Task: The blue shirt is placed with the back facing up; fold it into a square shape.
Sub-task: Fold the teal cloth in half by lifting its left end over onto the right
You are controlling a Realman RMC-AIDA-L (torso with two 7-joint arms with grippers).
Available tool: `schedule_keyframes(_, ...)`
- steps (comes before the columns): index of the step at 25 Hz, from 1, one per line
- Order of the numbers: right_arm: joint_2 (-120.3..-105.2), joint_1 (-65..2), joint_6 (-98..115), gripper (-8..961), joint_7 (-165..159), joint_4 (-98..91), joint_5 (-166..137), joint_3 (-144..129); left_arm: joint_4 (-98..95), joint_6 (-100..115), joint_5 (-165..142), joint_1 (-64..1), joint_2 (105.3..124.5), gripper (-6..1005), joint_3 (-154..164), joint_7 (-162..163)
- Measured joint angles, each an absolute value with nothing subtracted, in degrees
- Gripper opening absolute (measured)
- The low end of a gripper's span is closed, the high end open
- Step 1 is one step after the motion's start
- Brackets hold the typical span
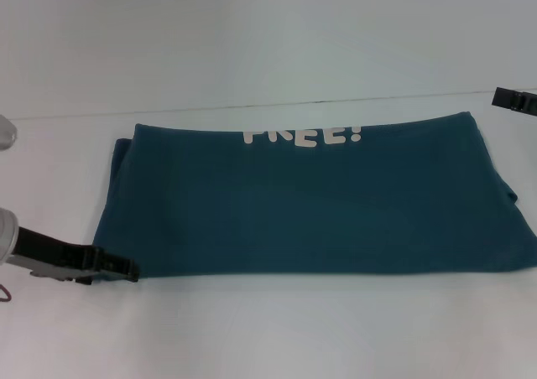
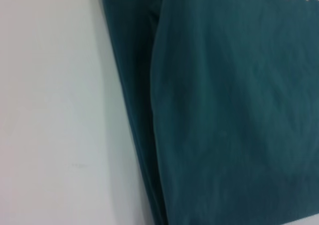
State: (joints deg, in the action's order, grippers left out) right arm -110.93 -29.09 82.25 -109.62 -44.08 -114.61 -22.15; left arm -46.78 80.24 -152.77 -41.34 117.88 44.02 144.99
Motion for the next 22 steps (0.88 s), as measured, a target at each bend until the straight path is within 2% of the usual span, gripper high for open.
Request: schedule_keyframes(22,-110.88,-28.75,82.34,905,-110.08,-44.39,-114.61,-22.15,-49.21,83.46,-156.03,-41.88,117.42,881,44.40,148.22)
